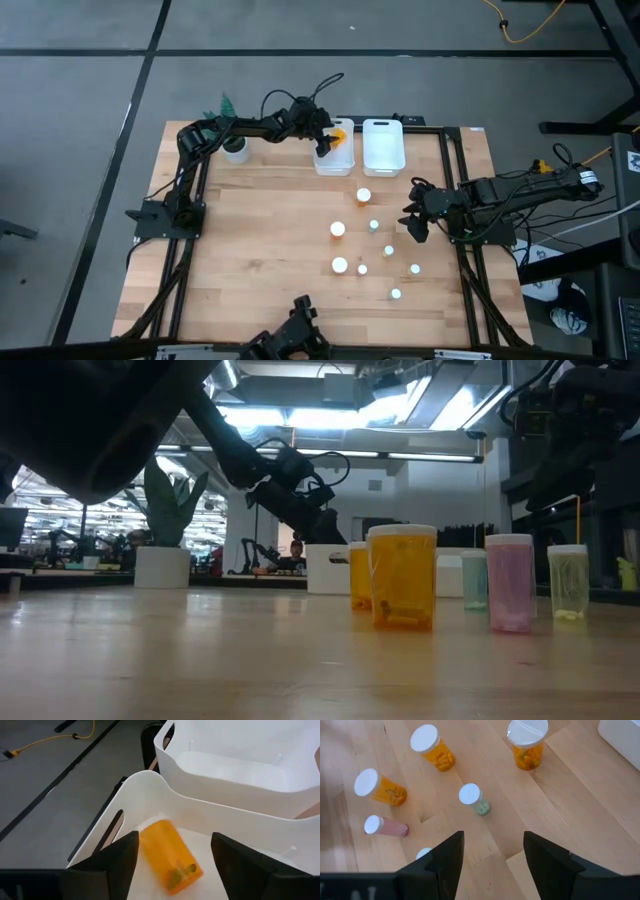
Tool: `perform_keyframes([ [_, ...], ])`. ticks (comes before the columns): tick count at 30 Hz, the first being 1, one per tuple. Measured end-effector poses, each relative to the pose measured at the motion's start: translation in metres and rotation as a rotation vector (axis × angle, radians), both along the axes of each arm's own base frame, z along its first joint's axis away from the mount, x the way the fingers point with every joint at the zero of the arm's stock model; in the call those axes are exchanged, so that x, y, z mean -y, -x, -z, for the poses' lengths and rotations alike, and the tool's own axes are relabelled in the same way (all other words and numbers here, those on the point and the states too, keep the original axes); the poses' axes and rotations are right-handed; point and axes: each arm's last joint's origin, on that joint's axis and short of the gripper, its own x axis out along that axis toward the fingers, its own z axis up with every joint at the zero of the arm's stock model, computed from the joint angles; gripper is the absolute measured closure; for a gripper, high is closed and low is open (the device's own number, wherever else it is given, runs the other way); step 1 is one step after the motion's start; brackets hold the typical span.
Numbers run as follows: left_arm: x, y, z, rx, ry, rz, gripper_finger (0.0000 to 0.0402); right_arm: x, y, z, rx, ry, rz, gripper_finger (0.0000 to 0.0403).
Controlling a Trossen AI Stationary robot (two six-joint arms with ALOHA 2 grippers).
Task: Pick and place medicine bottles into bin by pill shape (circle, oval)
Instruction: Put the big orange capsule bottle into the left white bin, then put the big orange capsule bottle into the right white bin
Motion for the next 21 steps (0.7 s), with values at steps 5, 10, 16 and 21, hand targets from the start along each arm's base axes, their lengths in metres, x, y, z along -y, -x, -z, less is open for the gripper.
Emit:
perform_keyframes([
  [5,0.003,-0.002,0.0,0.0,-0.001,0.008,0.0159,0.0,0.0,0.0,0.0,0.0,0.0,0.0196],
  [10,0.006,-0.004,0.0,-0.004,-0.006,0.005,0.0159,0.0,0.0,0.0,0.0,0.0,0.0,0.0196],
  [16,0.018,-0.01,-0.01,-0.076,-0.012,-0.098,0.0159,0.0,0.0,0.0,0.0,-0.001,0.0,0.0196],
  [21,0.029,-0.025,-0.048,-0.261,-0.028,-0.175,0.016,0.0,0.0,0.0,-0.001,0.0,0.0,0.0196],
])
